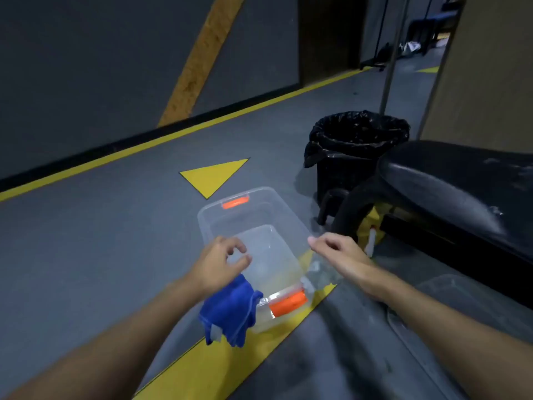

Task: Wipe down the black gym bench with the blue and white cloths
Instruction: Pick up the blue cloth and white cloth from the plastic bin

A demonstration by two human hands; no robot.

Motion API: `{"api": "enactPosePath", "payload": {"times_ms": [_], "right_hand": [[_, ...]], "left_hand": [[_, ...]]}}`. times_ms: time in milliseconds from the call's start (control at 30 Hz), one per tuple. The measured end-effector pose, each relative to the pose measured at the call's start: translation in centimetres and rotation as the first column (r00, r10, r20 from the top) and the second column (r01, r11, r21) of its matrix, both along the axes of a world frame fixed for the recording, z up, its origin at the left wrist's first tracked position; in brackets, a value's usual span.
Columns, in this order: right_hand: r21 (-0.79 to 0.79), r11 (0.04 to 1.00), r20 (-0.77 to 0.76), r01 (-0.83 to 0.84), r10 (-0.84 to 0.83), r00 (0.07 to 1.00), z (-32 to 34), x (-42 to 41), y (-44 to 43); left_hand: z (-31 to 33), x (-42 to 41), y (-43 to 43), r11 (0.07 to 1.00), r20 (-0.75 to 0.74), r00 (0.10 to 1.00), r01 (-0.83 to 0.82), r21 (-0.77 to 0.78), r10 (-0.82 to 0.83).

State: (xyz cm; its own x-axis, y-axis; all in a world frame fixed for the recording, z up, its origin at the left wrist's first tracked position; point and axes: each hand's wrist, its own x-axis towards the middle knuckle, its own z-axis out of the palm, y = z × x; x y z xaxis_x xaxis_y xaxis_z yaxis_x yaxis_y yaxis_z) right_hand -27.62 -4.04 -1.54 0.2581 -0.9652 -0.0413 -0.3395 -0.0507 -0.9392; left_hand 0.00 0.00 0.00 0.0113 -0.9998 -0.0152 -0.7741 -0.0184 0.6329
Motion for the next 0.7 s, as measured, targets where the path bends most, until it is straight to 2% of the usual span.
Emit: {"api": "enactPosePath", "payload": {"times_ms": [67, 133, 200, 267, 367, 500, 700], "right_hand": [[-0.016, 0.998, -0.194, 0.066, -0.068, 0.979, -1.9, 0.1, -0.1], [-0.015, 0.99, -0.317, 0.137, -0.135, 0.939, -3.8, 0.2, 0.1], [-0.01, 0.985, -0.34, 0.173, -0.166, 0.926, -4.9, 0.4, 0.5], [-0.001, 0.984, -0.369, 0.181, -0.168, 0.914, -5.8, 0.5, 0.4], [0.049, 0.981, -0.341, 0.186, -0.159, 0.927, -7.1, 0.9, 0.1], [0.03, 0.983, -0.315, 0.179, -0.161, 0.935, -8.0, 1.7, -0.1], [-0.113, 0.957, -0.316, 0.269, -0.291, 0.903, -8.2, 2.1, -0.6]], "left_hand": [[-1.9, 1.0, 0.8, 0.994, 0.208, 0.976, -0.074, 0.077, 0.056], [-3.7, 1.6, 1.6, 0.973, 0.199, 0.975, -0.133, 0.188, 0.095], [-4.4, 1.5, 1.6, 0.964, 0.167, 0.981, -0.131, 0.23, 0.093], [-5.1, 1.4, 1.2, 0.964, 0.215, 0.974, -0.119, 0.236, 0.068], [-5.8, 1.4, 1.4, 0.957, 0.211, 0.974, -0.135, 0.259, 0.08], [-6.0, 1.9, 1.2, 0.945, 0.176, 0.978, -0.157, 0.288, 0.109], [-5.8, 2.2, 0.4, 0.972, -0.024, 0.986, -0.162, 0.169, 0.168]]}}
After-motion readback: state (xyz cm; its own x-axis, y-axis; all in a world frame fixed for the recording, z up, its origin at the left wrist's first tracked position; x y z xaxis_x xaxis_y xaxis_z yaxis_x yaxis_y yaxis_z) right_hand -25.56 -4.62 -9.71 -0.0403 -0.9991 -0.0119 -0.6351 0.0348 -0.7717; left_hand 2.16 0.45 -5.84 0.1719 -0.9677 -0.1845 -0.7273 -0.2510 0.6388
